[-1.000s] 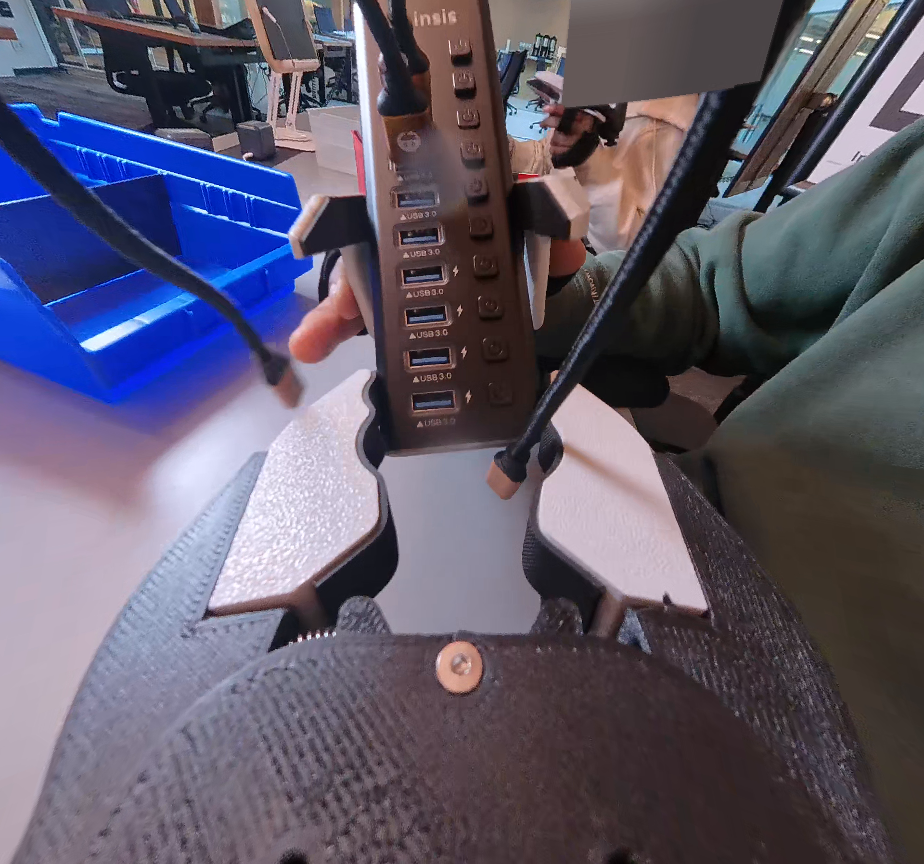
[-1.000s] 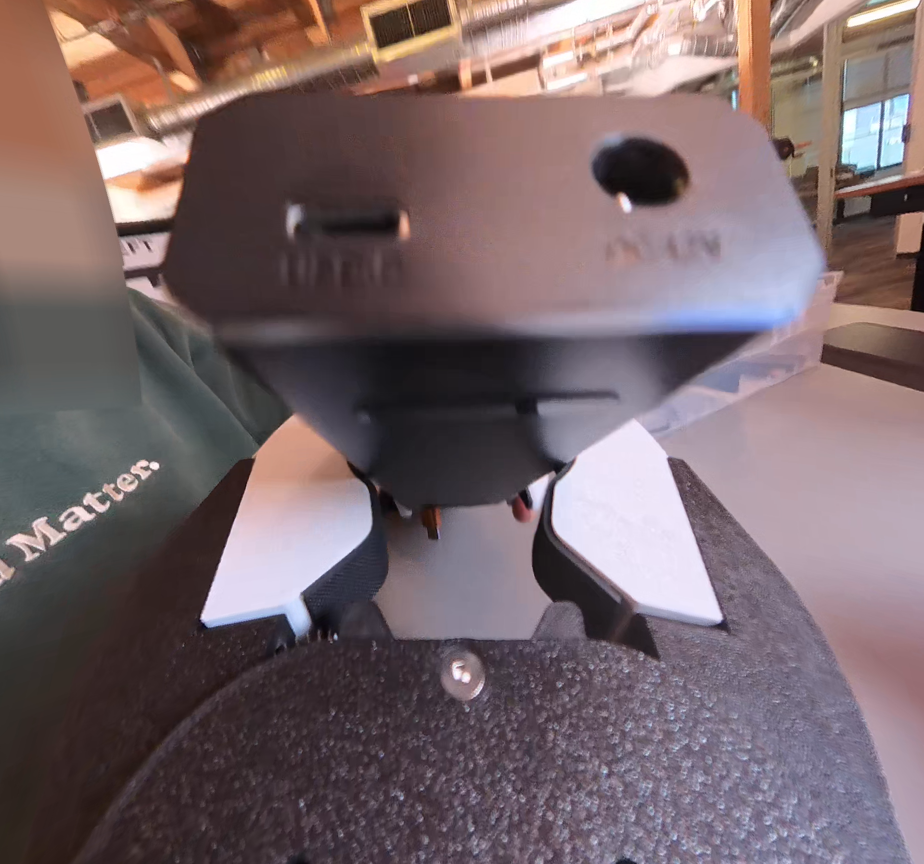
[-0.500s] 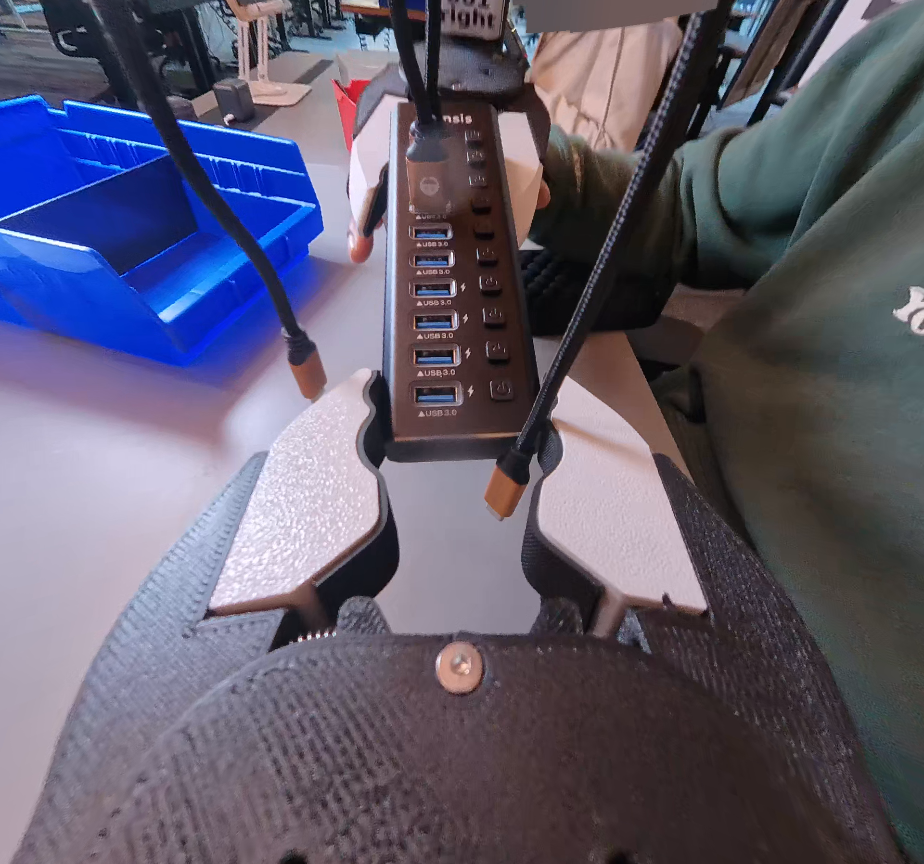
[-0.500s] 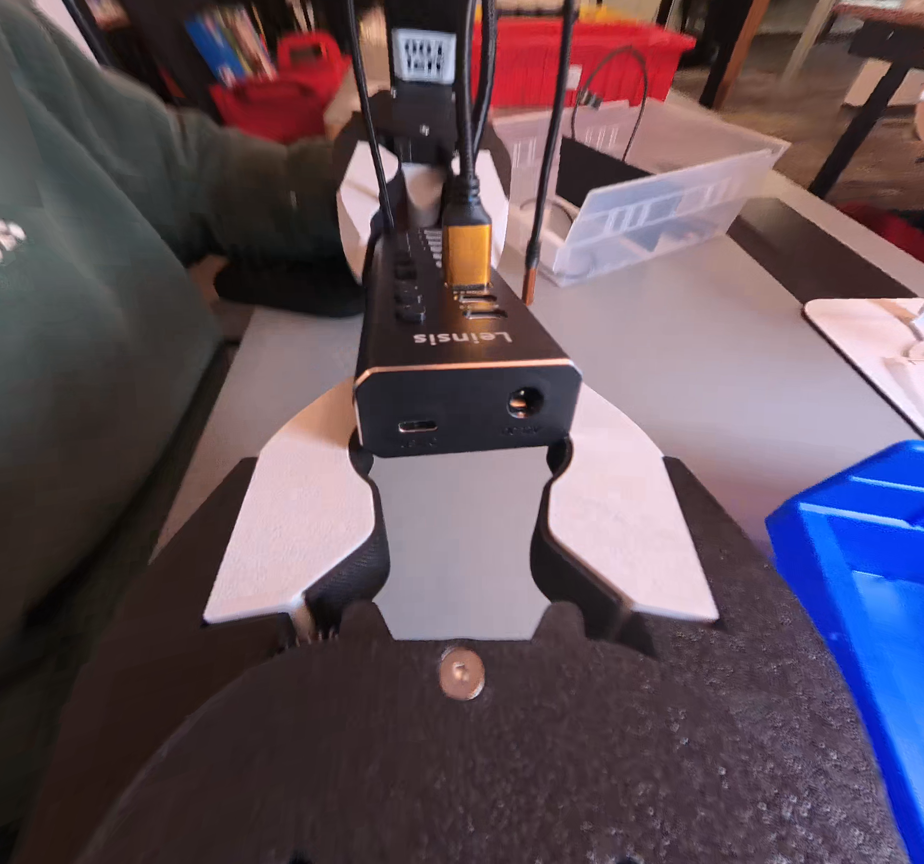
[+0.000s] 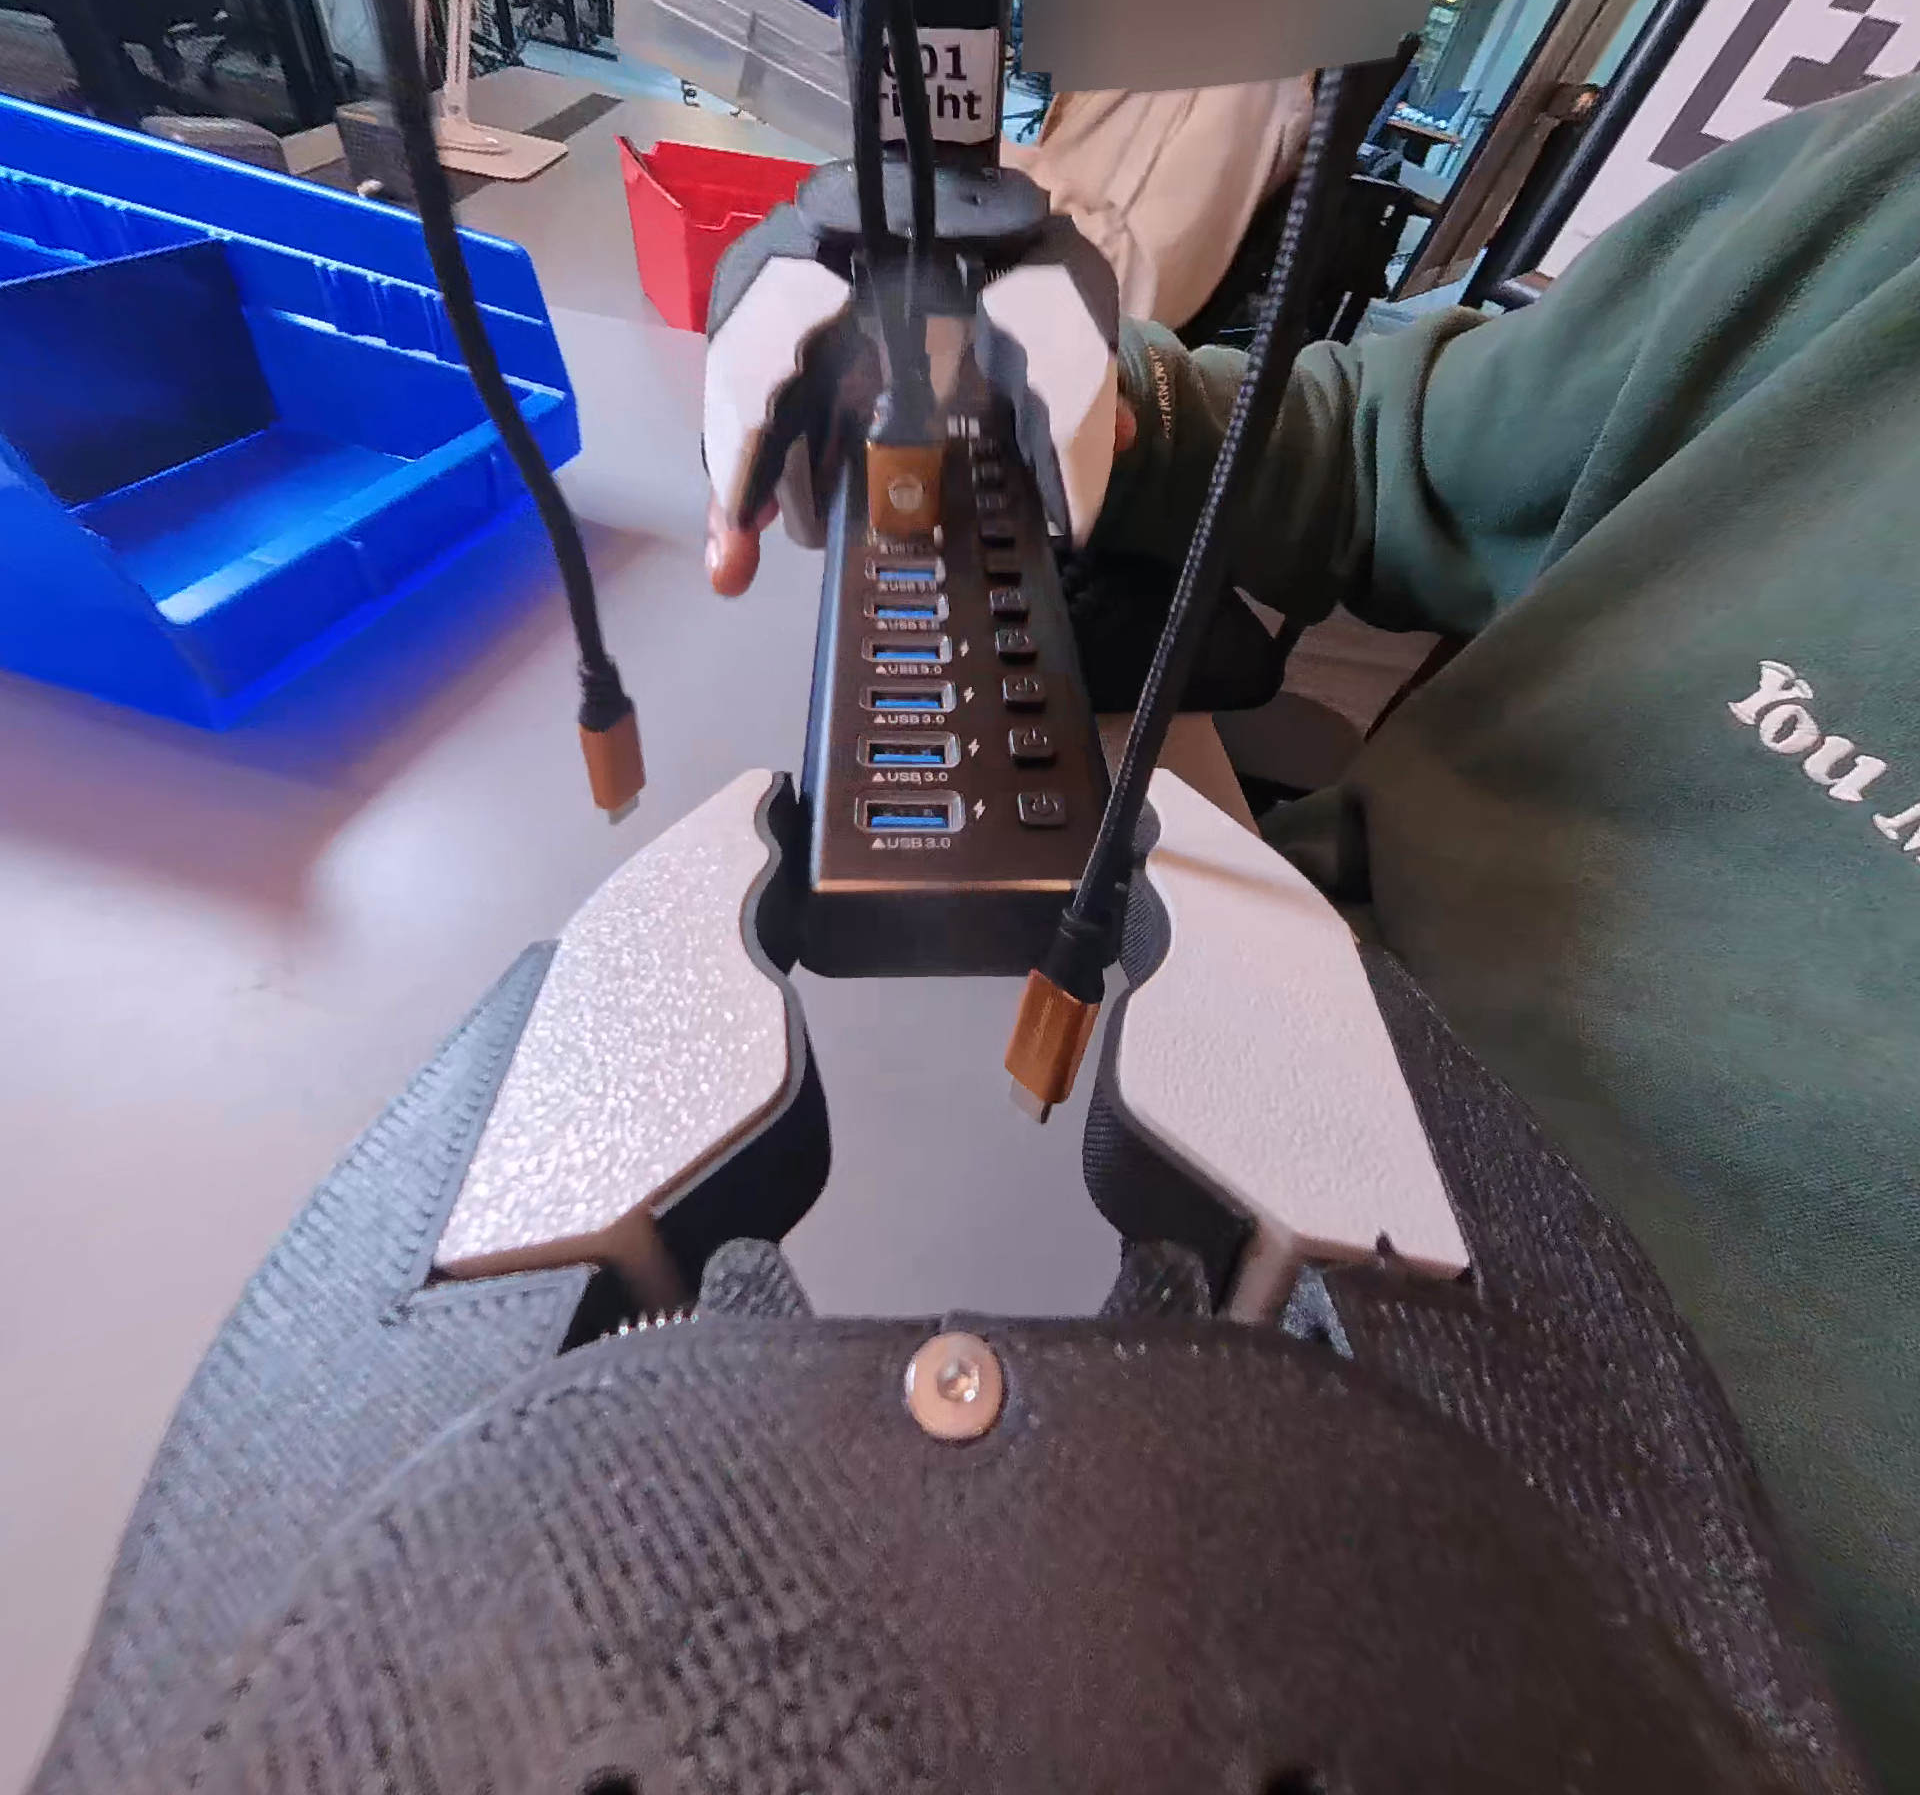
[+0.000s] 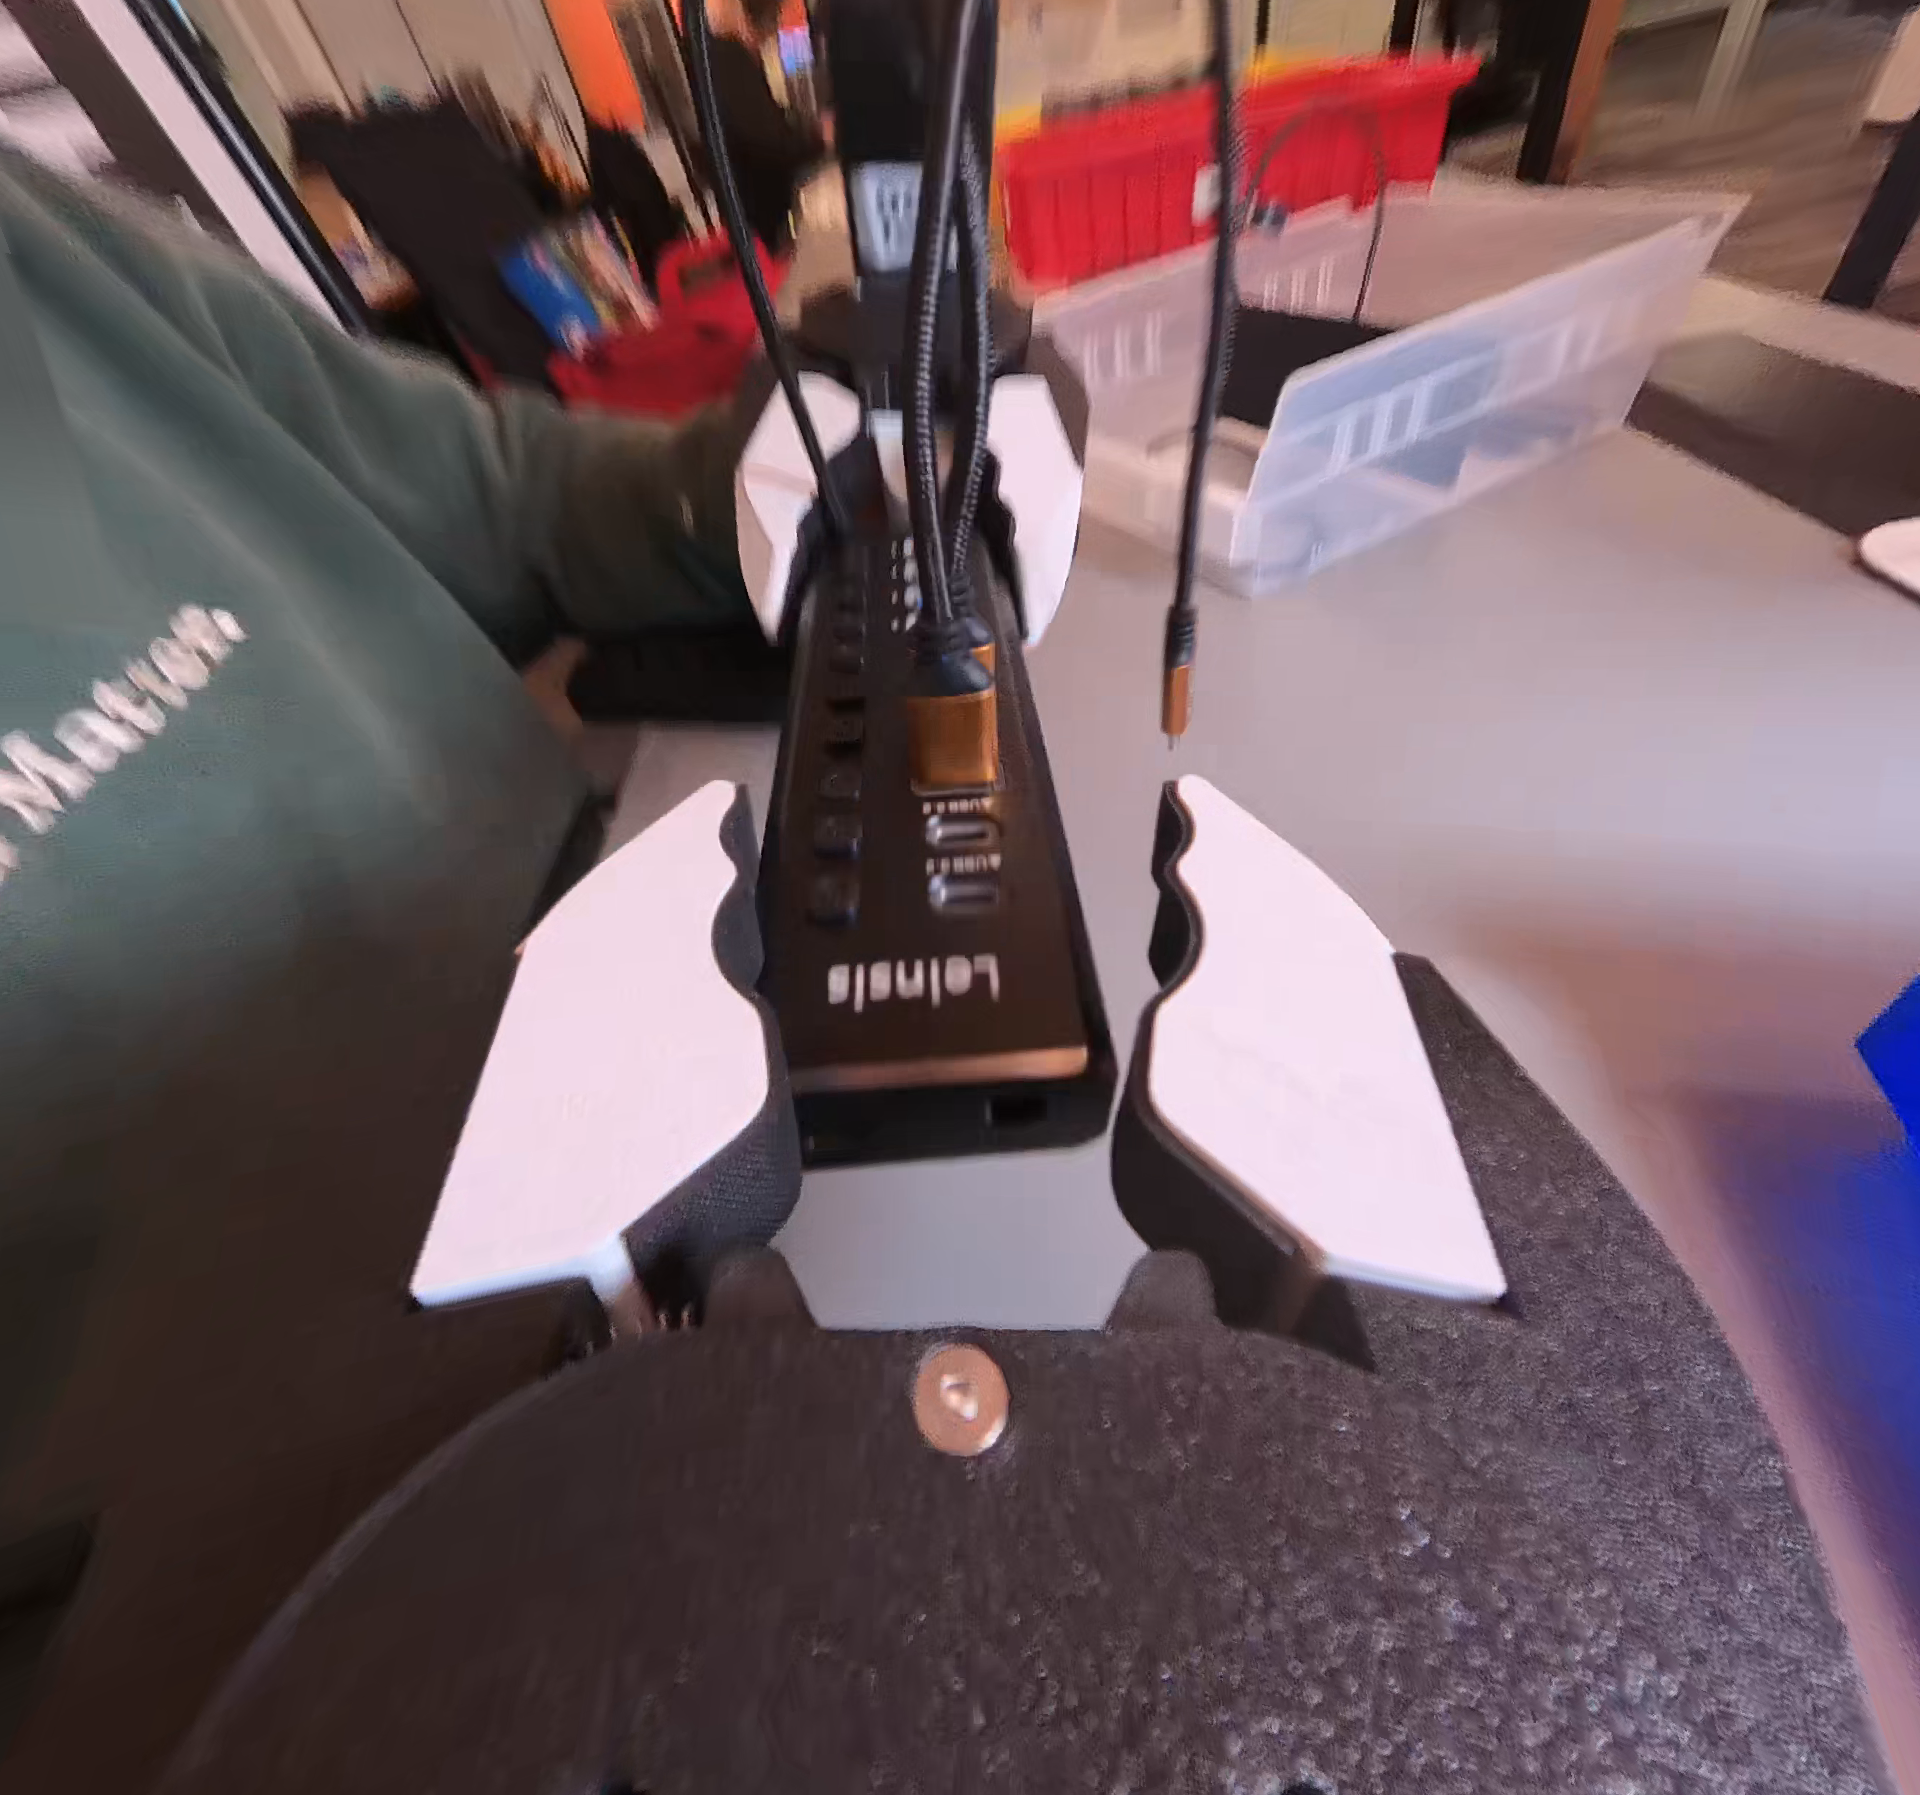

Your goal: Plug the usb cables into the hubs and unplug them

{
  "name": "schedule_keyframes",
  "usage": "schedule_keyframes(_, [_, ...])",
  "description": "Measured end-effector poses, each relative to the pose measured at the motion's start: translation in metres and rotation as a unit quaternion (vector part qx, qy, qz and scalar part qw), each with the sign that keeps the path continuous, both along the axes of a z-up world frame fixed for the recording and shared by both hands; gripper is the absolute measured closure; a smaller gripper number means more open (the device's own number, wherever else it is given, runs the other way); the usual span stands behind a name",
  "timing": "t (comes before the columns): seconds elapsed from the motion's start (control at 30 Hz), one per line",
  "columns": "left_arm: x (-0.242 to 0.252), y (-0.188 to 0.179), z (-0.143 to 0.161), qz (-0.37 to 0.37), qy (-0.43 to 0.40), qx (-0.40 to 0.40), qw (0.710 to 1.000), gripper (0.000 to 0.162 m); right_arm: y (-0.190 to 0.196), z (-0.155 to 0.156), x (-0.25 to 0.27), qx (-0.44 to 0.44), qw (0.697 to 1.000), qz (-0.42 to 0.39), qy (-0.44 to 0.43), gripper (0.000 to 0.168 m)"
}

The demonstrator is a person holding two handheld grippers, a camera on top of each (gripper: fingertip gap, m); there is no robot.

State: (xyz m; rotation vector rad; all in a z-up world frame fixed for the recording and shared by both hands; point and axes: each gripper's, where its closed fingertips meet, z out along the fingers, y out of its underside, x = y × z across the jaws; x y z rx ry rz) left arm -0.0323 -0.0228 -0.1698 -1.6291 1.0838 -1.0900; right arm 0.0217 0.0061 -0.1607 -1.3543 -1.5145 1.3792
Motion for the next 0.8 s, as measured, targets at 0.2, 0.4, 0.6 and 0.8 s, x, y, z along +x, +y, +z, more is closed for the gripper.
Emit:
schedule_keyframes(0.2, [0.01,-0.002,-0.004,-0.008,0.018,0.004,1.0,0.101,-0.02,-0.062,-0.006,0.14,0.974,0.031,-0.174,0.099])
schedule_keyframes(0.4, [0.013,-0.002,0.014,0.006,-0.002,0.029,1.0,0.102,-0.023,-0.069,-0.022,0.17,0.968,0.02,-0.186,0.094])
schedule_keyframes(0.6, [0.014,-0.001,0.04,0.018,-0.022,0.072,0.997,0.103,-0.028,-0.063,-0.042,0.171,0.976,-0.003,-0.137,0.109])
schedule_keyframes(0.8, [-0.015,0.018,0.084,0.12,-0.074,0.159,0.977,0.086,-0.011,-0.026,-0.029,0.163,0.979,-0.026,-0.117,0.109])
